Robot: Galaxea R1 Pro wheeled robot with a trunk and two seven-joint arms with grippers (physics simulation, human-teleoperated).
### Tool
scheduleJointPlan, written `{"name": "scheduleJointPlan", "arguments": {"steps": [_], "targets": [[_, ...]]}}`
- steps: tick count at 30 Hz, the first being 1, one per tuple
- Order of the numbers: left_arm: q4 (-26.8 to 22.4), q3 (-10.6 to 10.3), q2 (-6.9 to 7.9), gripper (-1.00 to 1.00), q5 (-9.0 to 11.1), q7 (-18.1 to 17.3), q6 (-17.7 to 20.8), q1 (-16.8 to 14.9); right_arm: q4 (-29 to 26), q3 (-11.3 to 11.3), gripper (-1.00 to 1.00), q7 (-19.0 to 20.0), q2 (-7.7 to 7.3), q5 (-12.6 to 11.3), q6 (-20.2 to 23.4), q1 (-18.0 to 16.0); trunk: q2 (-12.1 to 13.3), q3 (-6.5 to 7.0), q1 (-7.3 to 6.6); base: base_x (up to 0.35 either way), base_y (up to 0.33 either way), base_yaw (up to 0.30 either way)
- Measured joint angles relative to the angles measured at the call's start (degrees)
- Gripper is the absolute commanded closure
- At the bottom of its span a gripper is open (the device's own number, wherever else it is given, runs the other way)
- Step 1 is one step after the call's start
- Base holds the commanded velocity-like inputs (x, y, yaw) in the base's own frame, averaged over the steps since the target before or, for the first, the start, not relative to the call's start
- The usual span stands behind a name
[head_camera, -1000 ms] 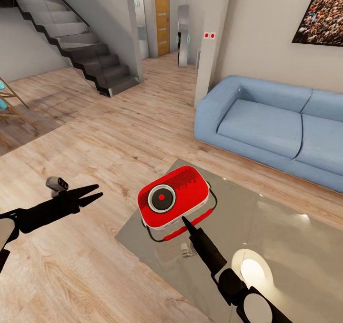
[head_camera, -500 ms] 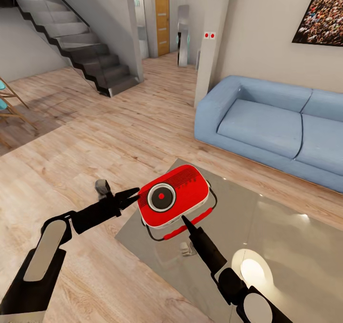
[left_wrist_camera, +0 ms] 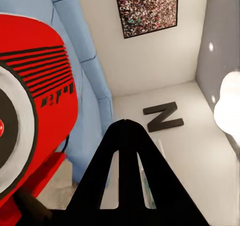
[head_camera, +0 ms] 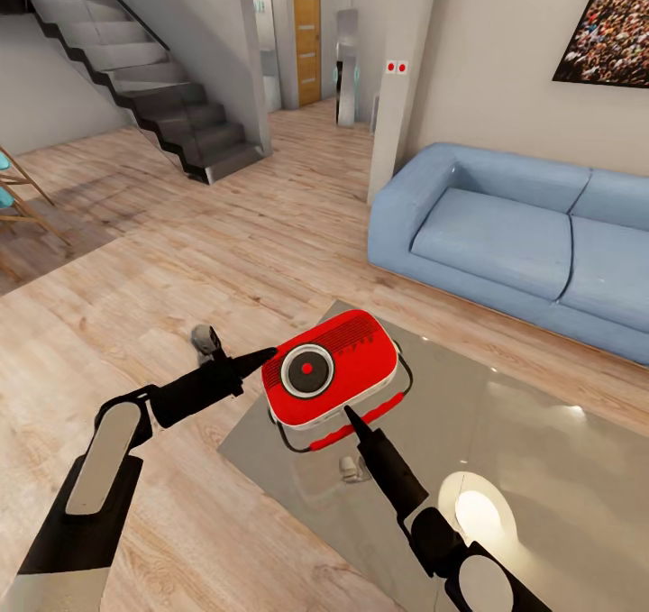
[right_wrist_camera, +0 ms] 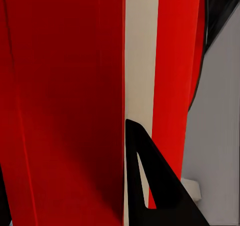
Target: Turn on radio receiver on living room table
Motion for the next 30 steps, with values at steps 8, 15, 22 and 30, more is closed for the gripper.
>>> {"name": "scheduleJointPlan", "arguments": {"steps": [8,15,22,30], "targets": [[0.1,-5.4,-7.84,1.00,-0.1,10.6,0.0,-2.5,-0.2,0.0,1.00,0.0,0.01,-0.1,0.3,0.0,0.0,0.00,0.00,0.000,0.000,0.000],[0.1,-6.2,-9.30,1.00,0.0,14.1,0.0,-2.6,-0.7,0.0,1.00,0.0,0.07,0.0,0.3,0.0,0.0,0.00,0.00,0.000,0.000,0.000],[0.1,-6.2,-9.53,1.00,-0.1,14.2,-0.1,-2.7,-0.7,0.1,1.00,0.4,0.01,0.0,0.3,0.0,0.0,0.00,0.00,0.000,0.000,0.000],[0.3,-6.1,-10.01,1.00,-0.1,17.3,-0.3,-6.7,-0.7,0.0,1.00,0.5,-0.06,0.0,0.3,0.0,0.0,0.00,0.00,0.000,0.000,0.000]]}}
